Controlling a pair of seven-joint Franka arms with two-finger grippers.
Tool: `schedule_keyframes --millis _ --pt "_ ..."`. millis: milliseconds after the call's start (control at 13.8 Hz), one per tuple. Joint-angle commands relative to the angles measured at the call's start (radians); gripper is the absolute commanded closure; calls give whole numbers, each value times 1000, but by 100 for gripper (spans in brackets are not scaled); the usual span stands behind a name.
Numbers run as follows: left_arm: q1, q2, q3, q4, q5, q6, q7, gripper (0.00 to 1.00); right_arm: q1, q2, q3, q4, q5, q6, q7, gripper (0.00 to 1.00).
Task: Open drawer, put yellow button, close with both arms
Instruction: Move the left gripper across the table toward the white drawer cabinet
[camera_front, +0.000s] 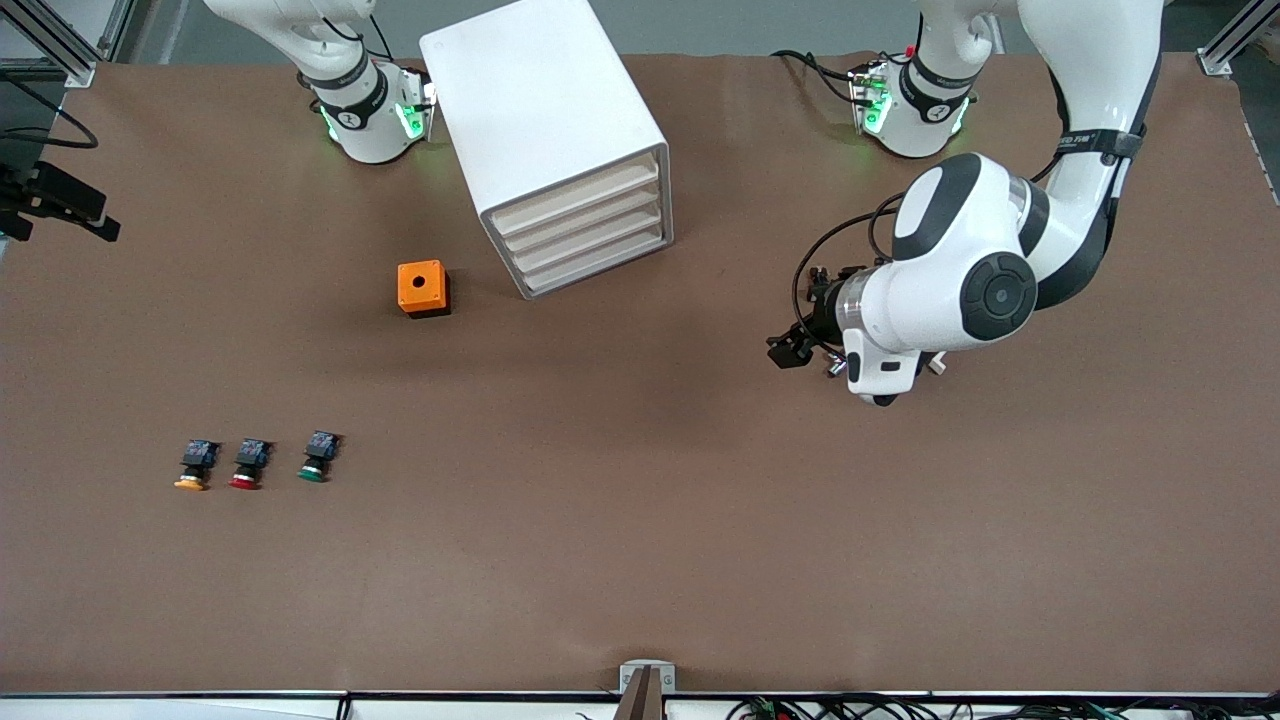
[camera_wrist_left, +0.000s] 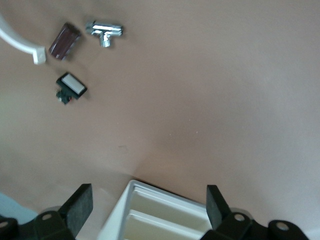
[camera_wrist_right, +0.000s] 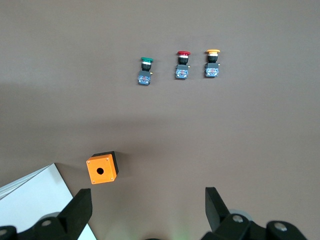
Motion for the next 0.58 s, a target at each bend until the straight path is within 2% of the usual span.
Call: schedule_keyframes --millis 0,289,507 --pt "-11 57 -3 59 -25 -15 -184 0 -3 -26 5 -20 -2 1 -9 0" --pt "-29 96 -3 76 -59 -15 -281 0 -3 -26 5 -21 -2 1 -9 0" --pt "-29 140 -2 79 -146 -15 -454 0 -3 -26 5 -21 -2 -1 -9 0"
